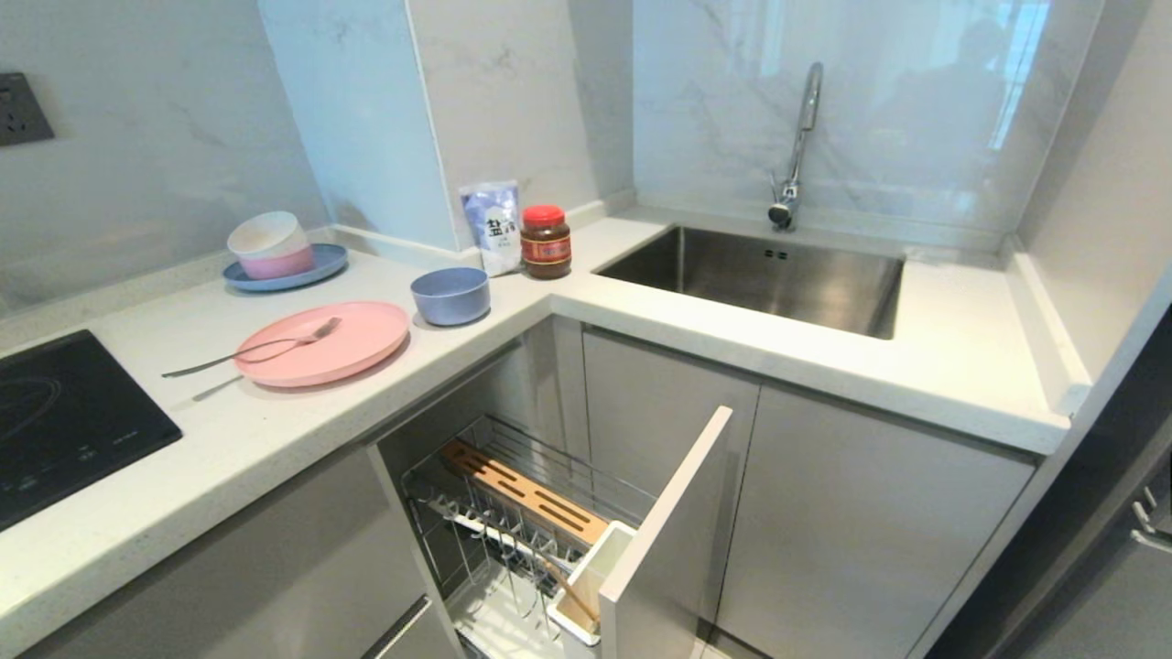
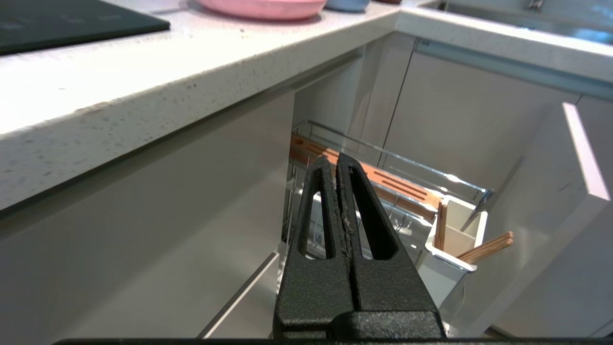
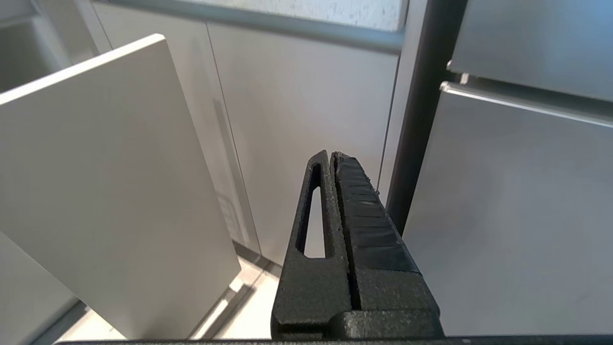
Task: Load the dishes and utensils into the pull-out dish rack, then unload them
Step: Pick up the fork and place it in the cupboard
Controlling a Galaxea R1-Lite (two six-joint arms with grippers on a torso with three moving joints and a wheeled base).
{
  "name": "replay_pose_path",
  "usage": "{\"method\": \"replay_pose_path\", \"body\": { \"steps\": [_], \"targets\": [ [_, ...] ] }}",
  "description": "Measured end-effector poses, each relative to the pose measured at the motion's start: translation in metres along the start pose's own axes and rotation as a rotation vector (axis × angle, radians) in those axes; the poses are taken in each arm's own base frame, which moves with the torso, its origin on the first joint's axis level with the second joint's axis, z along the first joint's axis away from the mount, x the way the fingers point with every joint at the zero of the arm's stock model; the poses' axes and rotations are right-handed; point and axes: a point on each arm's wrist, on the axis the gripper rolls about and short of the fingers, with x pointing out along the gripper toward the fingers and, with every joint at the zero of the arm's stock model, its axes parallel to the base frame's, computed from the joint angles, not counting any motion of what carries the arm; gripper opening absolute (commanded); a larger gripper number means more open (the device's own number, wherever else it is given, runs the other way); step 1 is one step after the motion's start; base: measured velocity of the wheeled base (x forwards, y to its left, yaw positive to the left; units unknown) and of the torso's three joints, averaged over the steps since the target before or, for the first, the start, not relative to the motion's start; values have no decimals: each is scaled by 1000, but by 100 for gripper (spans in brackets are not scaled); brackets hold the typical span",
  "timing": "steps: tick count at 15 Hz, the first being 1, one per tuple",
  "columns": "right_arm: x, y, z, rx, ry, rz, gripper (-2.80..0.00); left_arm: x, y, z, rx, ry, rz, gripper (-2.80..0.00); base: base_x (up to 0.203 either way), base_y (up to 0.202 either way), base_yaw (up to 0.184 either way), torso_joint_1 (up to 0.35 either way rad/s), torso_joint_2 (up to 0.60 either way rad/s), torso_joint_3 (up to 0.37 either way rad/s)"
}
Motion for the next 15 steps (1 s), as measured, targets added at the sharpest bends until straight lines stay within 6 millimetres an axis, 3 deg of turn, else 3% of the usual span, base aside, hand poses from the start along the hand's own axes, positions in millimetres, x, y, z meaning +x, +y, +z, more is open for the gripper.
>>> {"method": "replay_pose_path", "body": {
  "steps": [15],
  "targets": [
    [0, 0, 0, 0, 0, 0, -280, 0, 0, 0, 1, 0, 0, -280, 0, 0, 0, 5, 2, -196]
  ]
}}
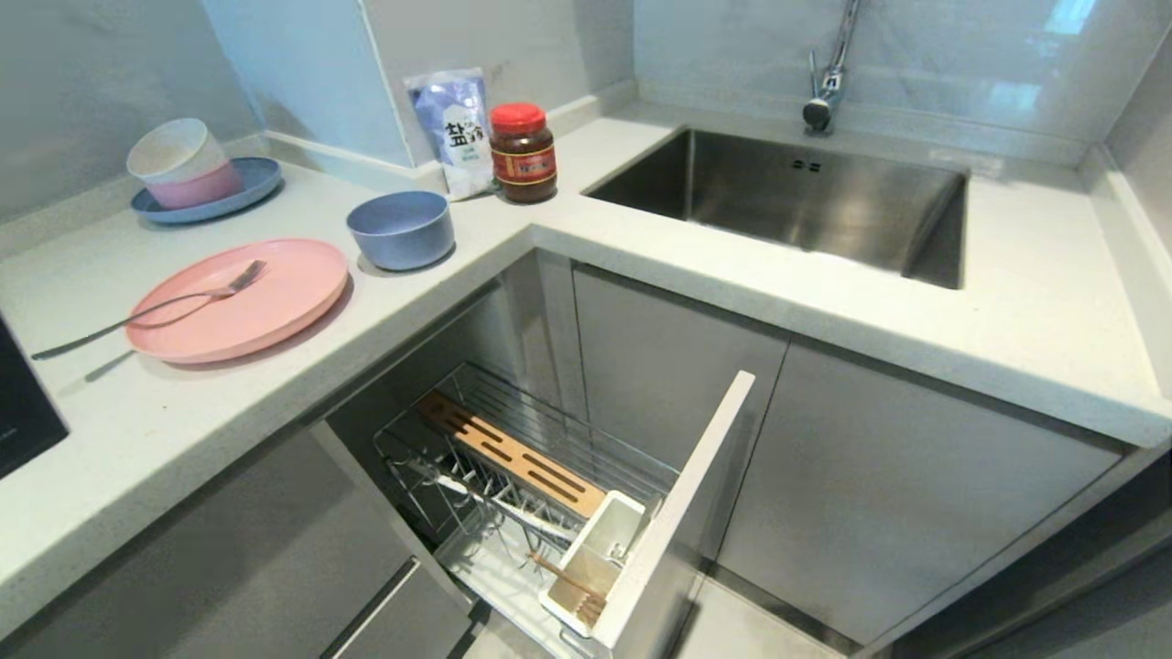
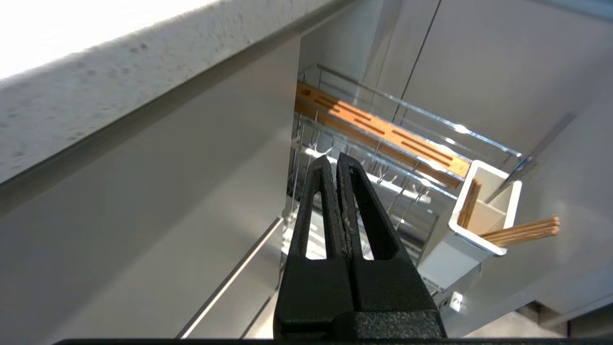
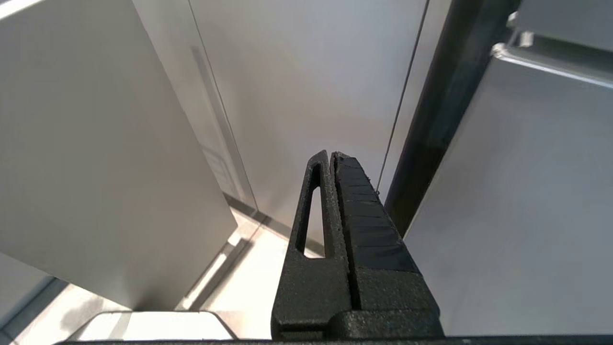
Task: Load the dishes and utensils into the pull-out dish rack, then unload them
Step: Pick up the fork and place it in the cupboard
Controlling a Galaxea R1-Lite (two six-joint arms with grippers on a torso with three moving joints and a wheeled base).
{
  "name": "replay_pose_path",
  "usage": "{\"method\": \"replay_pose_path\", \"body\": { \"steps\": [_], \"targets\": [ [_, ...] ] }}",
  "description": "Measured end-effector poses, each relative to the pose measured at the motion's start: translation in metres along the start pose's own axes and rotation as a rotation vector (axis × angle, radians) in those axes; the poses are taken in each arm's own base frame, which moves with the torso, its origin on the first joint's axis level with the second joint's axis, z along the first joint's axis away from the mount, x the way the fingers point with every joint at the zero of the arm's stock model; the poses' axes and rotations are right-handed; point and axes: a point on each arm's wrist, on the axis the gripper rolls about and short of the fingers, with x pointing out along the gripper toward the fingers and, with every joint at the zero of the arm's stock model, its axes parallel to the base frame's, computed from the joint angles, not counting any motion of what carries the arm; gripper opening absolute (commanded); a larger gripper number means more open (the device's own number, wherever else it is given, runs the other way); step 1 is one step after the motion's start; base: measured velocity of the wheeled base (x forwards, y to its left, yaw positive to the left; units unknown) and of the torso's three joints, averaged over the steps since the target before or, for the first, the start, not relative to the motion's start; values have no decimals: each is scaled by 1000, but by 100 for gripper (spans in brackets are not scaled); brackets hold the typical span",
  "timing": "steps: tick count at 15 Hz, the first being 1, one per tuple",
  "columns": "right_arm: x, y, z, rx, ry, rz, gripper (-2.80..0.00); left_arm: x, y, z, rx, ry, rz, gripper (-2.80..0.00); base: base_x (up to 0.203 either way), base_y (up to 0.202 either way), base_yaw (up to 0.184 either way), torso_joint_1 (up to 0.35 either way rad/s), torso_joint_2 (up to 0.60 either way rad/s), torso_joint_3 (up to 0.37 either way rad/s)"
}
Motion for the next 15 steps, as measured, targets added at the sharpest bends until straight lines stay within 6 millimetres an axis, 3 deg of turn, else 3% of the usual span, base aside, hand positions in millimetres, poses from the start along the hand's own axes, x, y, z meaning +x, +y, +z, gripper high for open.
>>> {"method": "replay_pose_path", "body": {
  "steps": [15],
  "targets": [
    [0, 0, 0, 0, 0, 0, -280, 0, 0, 0, 5, -4, 1, -280, 0, 0, 0, 1, 1, -20]
  ]
}}
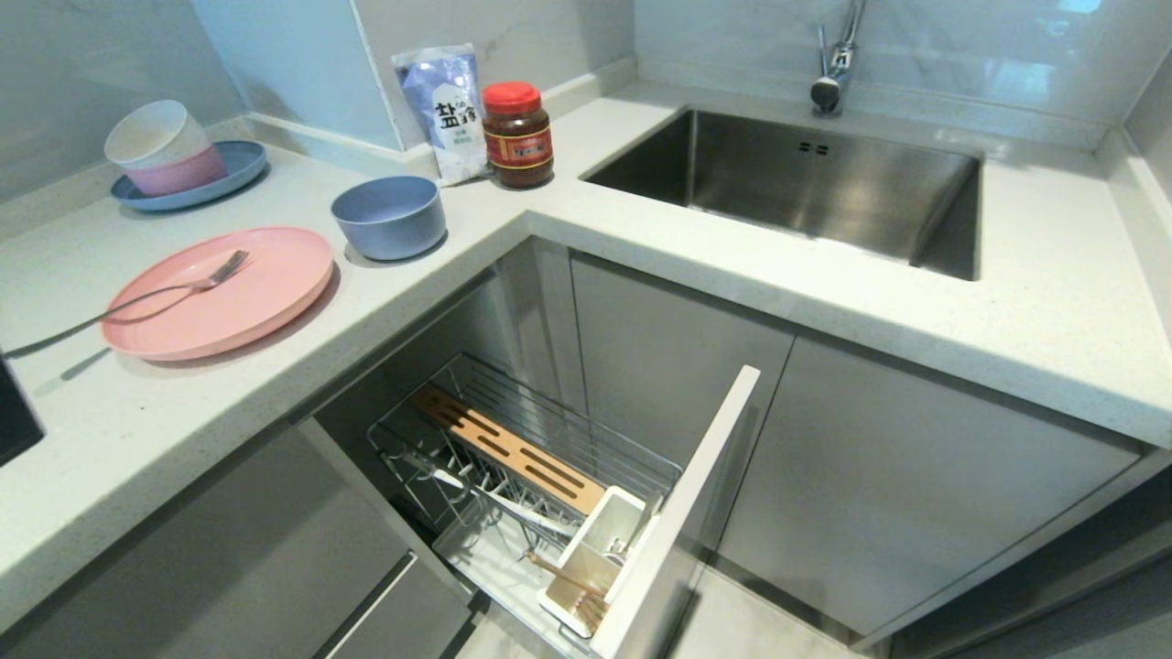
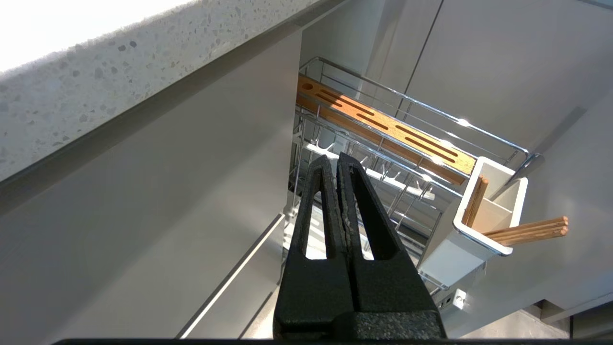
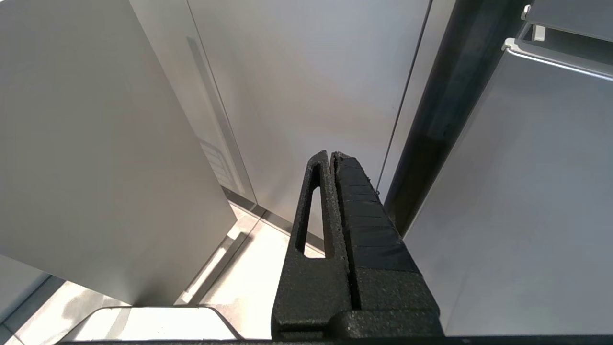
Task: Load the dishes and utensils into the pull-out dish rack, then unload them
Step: Pick up the fork and place it in the cupboard
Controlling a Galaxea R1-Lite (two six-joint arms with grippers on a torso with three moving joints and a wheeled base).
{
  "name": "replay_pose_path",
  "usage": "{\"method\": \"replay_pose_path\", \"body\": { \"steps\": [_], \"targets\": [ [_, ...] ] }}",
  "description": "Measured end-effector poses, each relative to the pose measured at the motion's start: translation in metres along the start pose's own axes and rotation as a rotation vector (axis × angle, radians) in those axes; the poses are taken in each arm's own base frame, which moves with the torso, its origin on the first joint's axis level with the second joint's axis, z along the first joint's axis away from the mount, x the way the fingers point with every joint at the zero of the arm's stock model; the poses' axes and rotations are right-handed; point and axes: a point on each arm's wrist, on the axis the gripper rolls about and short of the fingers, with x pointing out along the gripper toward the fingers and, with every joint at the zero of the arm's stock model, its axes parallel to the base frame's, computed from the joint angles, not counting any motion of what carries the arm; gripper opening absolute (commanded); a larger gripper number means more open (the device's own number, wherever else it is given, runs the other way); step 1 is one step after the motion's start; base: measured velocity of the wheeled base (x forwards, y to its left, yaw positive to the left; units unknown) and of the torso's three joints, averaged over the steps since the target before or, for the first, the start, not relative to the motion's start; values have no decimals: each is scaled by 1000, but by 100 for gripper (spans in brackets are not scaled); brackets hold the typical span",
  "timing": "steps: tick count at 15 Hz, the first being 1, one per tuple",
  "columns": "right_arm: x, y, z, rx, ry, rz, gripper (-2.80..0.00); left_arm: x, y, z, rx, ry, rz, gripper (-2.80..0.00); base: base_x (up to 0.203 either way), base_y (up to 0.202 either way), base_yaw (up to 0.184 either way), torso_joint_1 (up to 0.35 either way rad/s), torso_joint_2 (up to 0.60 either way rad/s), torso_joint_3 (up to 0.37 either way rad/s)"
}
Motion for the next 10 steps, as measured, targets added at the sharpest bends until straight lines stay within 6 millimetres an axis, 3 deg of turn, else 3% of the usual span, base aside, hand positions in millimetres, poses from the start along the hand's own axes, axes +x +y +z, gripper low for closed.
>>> {"method": "replay_pose_path", "body": {
  "steps": [2, 4, 7, 10],
  "targets": [
    [0, 0, 0, 0, 0, 0, -280, -4, -1, 15, 0, -52, -2, -280, 0, 0, 0, 0, 0, 0],
    [0, 0, 0, 0, 0, 0, -280, -14, -3, 46, 8, -148, -10, -280, 0, 0, 0, 0, 0, 0],
    [0, 0, 0, 0, 0, 0, -280, -34, -7, 98, 65, -261, -10, -280, 0, 0, 0, 0, 0, 0],
    [0, 0, 0, 0, 0, 1, -280, -43, -12, 167, 143, -346, 3, -280, 0, 0, 0, 0, 0, 0]
  ]
}}
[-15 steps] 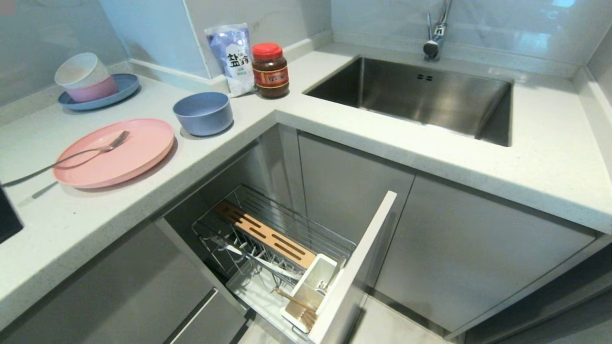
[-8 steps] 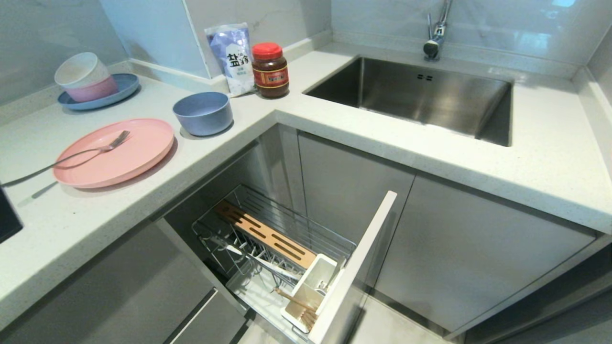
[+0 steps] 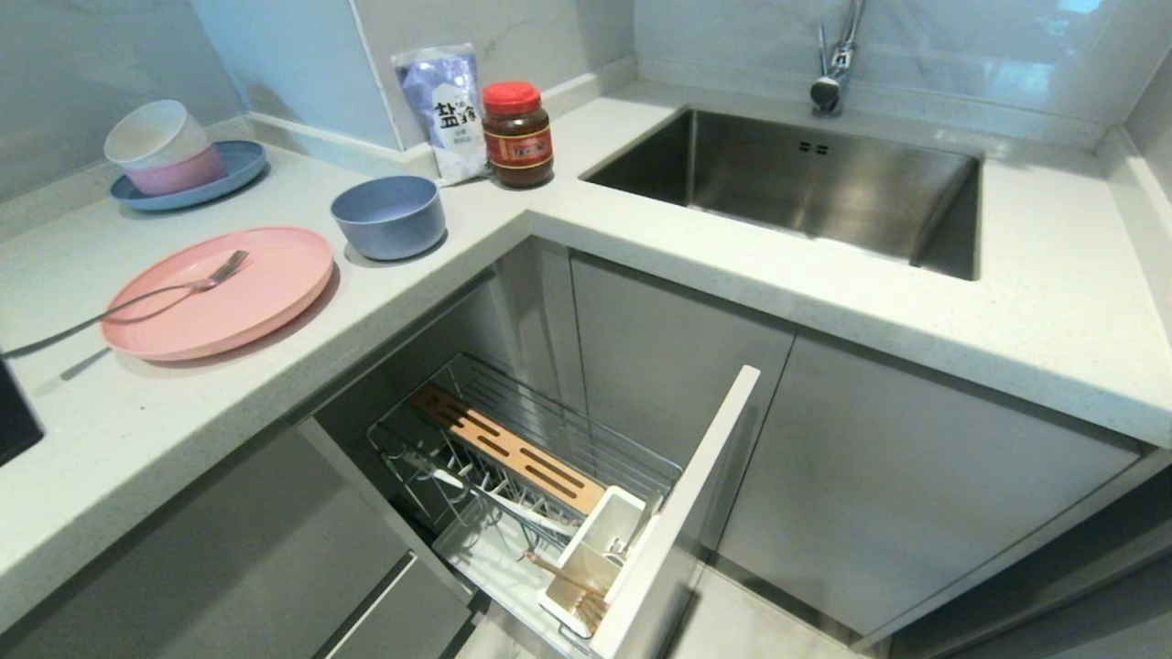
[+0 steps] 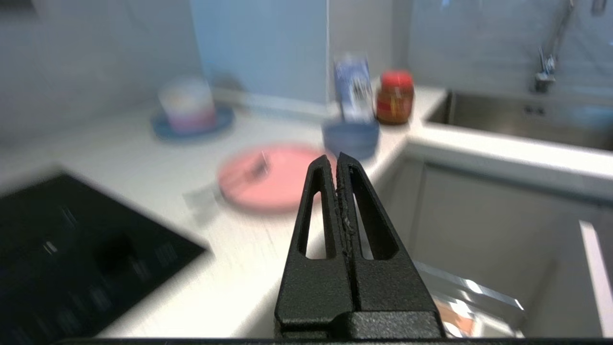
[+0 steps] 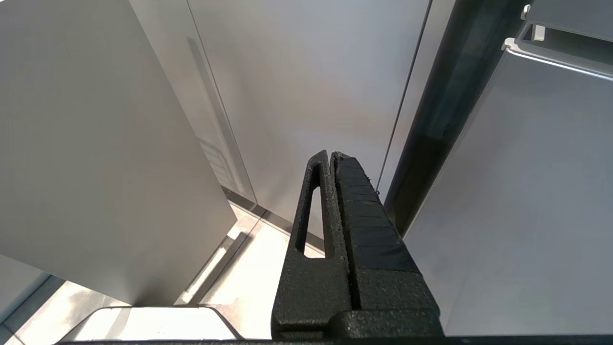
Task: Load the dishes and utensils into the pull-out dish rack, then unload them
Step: Pick up the fork and place it in the cupboard
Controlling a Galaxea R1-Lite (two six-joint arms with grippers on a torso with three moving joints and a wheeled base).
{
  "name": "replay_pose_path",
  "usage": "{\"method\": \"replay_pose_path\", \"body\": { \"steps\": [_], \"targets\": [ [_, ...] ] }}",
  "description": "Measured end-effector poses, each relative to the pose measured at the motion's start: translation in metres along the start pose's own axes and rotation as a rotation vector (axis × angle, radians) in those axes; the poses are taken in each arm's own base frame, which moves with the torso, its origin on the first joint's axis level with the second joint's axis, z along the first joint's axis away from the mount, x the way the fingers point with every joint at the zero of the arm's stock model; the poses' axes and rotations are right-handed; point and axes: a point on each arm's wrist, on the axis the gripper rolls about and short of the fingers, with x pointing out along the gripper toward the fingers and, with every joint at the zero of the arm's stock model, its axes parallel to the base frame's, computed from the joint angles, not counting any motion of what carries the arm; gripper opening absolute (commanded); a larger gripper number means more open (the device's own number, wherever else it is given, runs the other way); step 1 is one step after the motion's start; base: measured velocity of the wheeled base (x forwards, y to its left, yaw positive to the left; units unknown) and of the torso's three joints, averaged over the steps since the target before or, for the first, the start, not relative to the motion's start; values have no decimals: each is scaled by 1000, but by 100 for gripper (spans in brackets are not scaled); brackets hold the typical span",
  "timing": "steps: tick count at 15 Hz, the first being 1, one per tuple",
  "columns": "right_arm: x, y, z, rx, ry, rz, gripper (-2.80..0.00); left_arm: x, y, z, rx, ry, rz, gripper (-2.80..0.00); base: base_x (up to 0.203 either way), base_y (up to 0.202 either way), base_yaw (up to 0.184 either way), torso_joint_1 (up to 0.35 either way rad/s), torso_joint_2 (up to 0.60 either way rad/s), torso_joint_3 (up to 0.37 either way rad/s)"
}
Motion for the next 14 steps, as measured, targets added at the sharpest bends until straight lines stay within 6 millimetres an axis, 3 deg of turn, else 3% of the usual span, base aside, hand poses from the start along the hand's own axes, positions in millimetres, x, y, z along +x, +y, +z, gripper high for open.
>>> {"method": "replay_pose_path", "body": {
  "steps": [4, 7, 10, 14],
  "targets": [
    [0, 0, 0, 0, 0, 0, -280, 51, 5, 80, 105, -55, 67, -280, 0, 0, 0, 0, 0, 0],
    [0, 0, 0, 0, 0, 0, -280, 109, 9, 117, 122, -47, 152, -280, 0, 0, 0, 0, 0, 0],
    [0, 0, 0, 0, 0, -1, -280, 163, 12, 118, 112, 20, 243, -280, 0, 0, 0, 0, 0, 0],
    [0, 0, 0, 0, 0, 0, -280, 220, 30, 87, 131, 172, 413, -280, 0, 0, 0, 0, 0, 0]
  ]
}}
